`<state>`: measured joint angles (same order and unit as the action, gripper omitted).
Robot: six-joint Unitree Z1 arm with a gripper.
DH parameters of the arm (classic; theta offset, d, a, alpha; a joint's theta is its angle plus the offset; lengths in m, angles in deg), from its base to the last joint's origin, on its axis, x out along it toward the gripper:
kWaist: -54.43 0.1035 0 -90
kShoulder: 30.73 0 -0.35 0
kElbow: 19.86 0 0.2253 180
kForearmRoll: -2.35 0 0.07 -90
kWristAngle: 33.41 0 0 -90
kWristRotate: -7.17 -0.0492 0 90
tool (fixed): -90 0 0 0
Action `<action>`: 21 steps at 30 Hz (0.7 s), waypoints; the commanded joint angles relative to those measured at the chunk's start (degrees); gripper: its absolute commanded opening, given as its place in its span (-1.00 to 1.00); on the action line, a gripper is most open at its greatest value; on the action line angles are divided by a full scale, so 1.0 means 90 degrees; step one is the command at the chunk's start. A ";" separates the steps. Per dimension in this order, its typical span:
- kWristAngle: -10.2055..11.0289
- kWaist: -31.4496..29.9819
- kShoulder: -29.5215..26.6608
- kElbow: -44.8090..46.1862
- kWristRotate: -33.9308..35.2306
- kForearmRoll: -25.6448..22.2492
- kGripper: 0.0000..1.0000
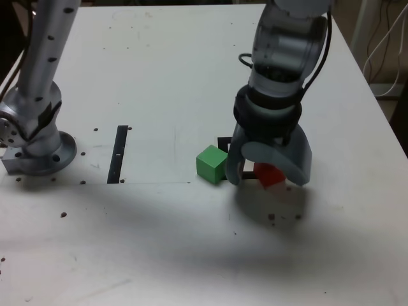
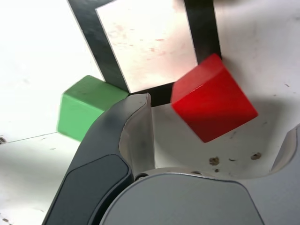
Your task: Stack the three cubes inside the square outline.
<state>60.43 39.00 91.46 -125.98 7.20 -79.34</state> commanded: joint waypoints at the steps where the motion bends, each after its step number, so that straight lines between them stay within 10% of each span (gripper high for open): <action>1: -0.0024 0.0011 0.0103 -0.0002 -0.0050 0.0039 0.92; 21: 0.0205 0.0150 0.0350 -0.0051 -0.0410 0.0118 0.29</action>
<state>62.06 40.22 94.18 -126.26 3.62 -78.43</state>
